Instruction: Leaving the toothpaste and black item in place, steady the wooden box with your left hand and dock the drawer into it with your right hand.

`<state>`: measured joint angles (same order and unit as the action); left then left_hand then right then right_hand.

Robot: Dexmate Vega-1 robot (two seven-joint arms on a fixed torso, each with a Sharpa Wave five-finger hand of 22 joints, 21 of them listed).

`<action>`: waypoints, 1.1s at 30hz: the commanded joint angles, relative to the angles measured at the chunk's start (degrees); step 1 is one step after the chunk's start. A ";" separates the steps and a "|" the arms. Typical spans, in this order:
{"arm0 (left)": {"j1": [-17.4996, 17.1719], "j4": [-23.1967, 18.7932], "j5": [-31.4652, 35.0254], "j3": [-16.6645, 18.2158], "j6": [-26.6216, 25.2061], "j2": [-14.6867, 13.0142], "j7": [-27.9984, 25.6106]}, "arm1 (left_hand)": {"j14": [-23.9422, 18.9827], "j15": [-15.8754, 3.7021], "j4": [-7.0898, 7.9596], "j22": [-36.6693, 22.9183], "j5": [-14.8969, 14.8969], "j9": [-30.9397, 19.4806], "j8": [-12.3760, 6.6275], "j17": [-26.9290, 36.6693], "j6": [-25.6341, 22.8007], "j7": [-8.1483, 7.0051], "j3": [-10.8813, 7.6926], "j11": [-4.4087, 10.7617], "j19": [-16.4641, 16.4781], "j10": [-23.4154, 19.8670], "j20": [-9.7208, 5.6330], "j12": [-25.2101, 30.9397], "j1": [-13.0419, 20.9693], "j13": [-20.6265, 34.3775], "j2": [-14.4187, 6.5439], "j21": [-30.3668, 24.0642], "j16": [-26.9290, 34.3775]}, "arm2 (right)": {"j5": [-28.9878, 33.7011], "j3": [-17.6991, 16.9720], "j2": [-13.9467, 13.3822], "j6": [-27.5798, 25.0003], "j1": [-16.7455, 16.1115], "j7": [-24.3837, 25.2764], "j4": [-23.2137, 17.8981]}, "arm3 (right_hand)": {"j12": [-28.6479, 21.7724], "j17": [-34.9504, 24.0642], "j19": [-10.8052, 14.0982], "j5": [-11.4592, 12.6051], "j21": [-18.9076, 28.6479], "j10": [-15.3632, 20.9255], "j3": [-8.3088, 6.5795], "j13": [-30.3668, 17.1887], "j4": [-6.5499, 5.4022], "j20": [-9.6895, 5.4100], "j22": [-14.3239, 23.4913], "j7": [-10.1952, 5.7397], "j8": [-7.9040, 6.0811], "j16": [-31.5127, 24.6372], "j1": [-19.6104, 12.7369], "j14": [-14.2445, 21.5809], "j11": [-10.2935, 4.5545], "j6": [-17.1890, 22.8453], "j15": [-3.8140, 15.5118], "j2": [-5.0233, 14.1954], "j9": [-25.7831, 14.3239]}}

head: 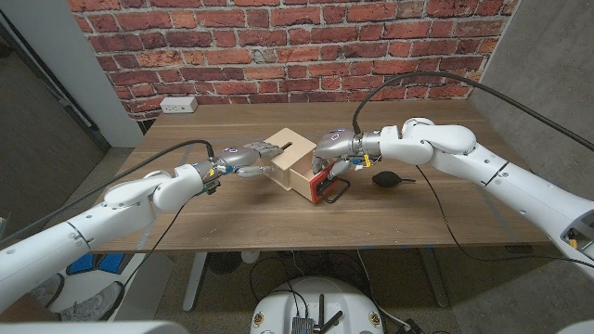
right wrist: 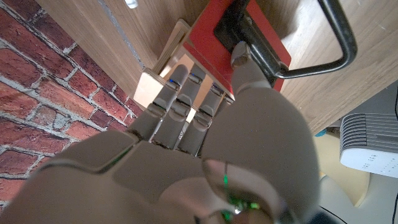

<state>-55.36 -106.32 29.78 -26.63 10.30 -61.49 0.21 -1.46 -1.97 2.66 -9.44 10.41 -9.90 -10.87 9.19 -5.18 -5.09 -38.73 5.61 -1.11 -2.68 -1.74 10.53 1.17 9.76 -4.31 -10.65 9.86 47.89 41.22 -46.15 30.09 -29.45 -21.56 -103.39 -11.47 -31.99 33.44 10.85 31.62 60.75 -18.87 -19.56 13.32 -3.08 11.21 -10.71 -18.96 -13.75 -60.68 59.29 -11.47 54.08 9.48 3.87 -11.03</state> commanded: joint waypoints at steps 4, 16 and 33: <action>1.00 0.79 0.21 -0.70 0.58 0.68 0.29 | -0.37 -5.20 -0.30 -0.19 0.25 -0.11 -0.18 0.26 -0.70 -0.04 -0.32 0.23 0.55 -0.49 -9.41 0.03 0.42 0.16 -3.53 -0.16 0.13 | 1.31 0.55 0.90 -1.26 0.06 1.96 0.97 | -0.18 -0.19 -0.16 0.32 0.38 -0.14 -4.16 -0.17 -4.04 -8.99 -0.02 -0.08 -0.03 -0.23 3.78 -0.25 -0.08 0.28 4.10 4.05 -0.14; 1.27 0.75 0.50 -0.94 0.06 0.93 0.47 | -0.40 -5.16 -0.47 -0.19 0.24 -0.12 -0.20 0.25 -0.89 -0.08 -0.48 0.29 0.67 -0.37 -9.38 -0.05 0.52 0.16 -3.68 -0.17 0.10 | 2.30 0.95 1.26 -2.85 -0.20 3.87 1.41 | -0.07 -0.25 -0.12 0.33 0.80 -0.64 -4.10 -0.18 -3.95 -8.94 0.00 -0.20 0.20 -0.30 3.82 -0.49 -0.08 -0.21 4.09 3.93 -0.17; 1.43 0.64 0.78 -1.08 -0.21 1.08 0.32 | -0.57 -5.17 -0.71 -0.19 0.24 -0.13 -0.41 0.24 -1.72 -0.14 -0.80 0.14 1.03 -0.63 -9.07 0.02 0.69 0.17 -3.98 -0.23 0.12 | 3.48 2.23 2.22 -4.44 0.02 5.29 2.08 | -0.20 -0.30 -0.21 0.35 1.49 -0.75 -4.05 -0.26 -3.97 -8.93 -0.01 -0.26 0.28 -0.29 3.73 -1.06 -0.10 -0.49 4.05 3.80 -0.29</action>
<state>-54.09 -105.63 30.31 -27.51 10.35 -60.60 0.53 -1.54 -2.05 2.04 -9.48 10.41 -9.73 -11.05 9.23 -6.36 -5.15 -39.36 5.61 -0.47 -2.68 -1.75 10.54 1.17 9.76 -4.31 -10.65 9.84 50.56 42.59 -44.61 26.91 -29.54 -16.96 -101.71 -11.47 -32.11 33.45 10.77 32.56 60.34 -18.85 -19.52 13.30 -3.08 11.21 -10.83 -18.80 -13.79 -60.36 58.70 -11.46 53.57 9.50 3.56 -11.10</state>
